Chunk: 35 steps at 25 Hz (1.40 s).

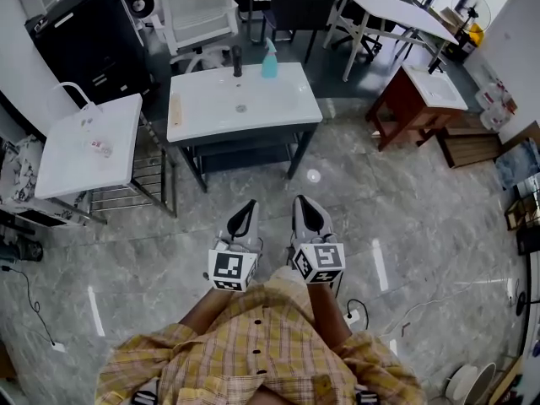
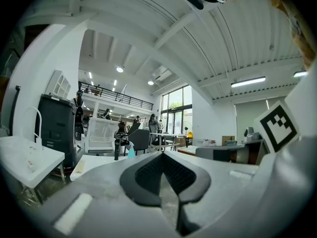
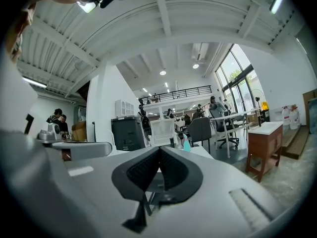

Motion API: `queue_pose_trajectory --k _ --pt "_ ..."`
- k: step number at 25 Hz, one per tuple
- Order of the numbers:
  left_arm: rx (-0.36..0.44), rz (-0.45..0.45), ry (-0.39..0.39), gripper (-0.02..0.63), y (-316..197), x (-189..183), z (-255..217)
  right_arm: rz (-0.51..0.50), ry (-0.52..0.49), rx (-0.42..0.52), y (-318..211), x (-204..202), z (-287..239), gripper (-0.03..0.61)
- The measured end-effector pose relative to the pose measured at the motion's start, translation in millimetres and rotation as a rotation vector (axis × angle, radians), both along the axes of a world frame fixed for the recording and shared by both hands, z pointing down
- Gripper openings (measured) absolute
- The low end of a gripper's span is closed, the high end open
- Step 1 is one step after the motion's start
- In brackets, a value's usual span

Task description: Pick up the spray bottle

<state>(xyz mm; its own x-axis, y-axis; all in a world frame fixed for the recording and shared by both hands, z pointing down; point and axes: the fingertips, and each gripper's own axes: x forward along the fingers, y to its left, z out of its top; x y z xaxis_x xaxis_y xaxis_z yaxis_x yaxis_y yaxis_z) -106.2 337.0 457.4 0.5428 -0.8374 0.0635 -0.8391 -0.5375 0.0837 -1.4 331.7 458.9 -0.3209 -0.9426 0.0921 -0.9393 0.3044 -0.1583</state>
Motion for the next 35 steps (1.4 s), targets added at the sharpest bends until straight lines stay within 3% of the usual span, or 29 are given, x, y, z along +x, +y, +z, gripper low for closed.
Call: queue_pose_trajectory --k 11,18,26,35 --pt "-0.012 0.003 0.018 0.0 -32 -17 5 -0.003 0.014 -0.003 -32 -18 0 0.0" --pt "-0.016 0.002 0.0 0.0 -82 -13 10 -0.008 -0.003 -0.004 -82 -14 7 0.0" --pt "-0.049 0.008 -0.016 0.0 -173 8 28 -0.013 -0.01 -0.032 -174 5 25 0.0" --pt "-0.039 -0.016 -0.016 0.0 -300 53 11 -0.056 -0.007 -0.007 -304 43 -1 0.0"
